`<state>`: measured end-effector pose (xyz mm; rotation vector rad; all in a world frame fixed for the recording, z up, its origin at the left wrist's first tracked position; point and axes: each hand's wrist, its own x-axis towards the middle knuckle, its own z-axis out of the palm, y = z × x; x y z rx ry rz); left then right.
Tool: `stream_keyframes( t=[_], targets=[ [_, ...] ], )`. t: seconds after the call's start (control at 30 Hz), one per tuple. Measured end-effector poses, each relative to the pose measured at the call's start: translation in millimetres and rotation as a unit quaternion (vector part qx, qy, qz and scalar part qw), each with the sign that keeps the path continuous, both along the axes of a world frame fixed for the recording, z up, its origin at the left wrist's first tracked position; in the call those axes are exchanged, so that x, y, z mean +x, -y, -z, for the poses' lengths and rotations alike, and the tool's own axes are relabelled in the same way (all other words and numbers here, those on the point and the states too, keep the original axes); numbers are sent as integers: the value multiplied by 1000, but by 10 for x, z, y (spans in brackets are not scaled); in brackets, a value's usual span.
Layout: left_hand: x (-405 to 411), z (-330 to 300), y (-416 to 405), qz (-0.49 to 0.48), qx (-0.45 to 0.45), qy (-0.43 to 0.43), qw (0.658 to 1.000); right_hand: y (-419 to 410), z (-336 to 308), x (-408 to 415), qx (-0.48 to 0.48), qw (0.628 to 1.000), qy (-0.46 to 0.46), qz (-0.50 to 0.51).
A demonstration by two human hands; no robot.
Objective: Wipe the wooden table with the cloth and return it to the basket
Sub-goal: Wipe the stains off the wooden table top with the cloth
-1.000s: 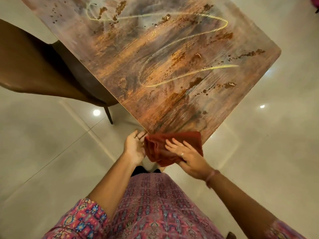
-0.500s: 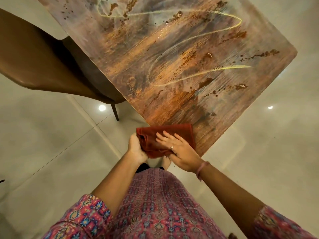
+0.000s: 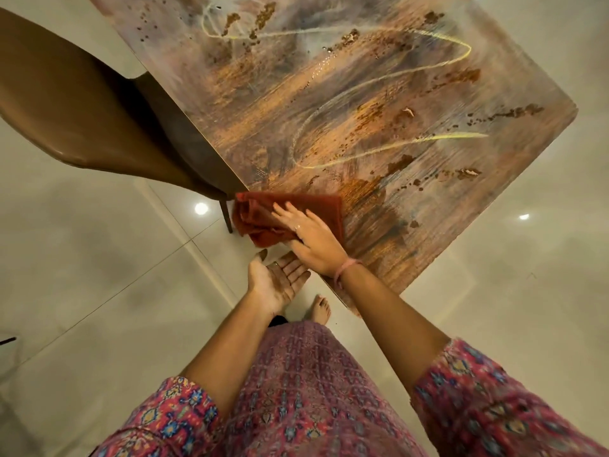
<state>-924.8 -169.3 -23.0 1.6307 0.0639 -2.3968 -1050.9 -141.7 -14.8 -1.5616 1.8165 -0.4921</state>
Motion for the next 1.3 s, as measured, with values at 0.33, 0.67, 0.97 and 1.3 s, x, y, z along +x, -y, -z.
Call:
stream_keyframes(
  t=[0.33, 0.67, 0.97, 1.3],
  targets=[
    [16, -59, 26, -6, 2, 2, 1000, -427, -73, -396, 29, 999, 5, 30],
    [-27, -93, 23, -10, 2, 9, 1000, -744, 21, -86, 6, 998, -2, 60],
    [-144, -137, -47, 23, -25, 5, 999, -216, 7, -943, -1, 984, -52, 173],
    [-200, -34, -13, 9, -9, 38, 999, -1523, -40, -395, 24, 998, 11, 54]
  ],
)
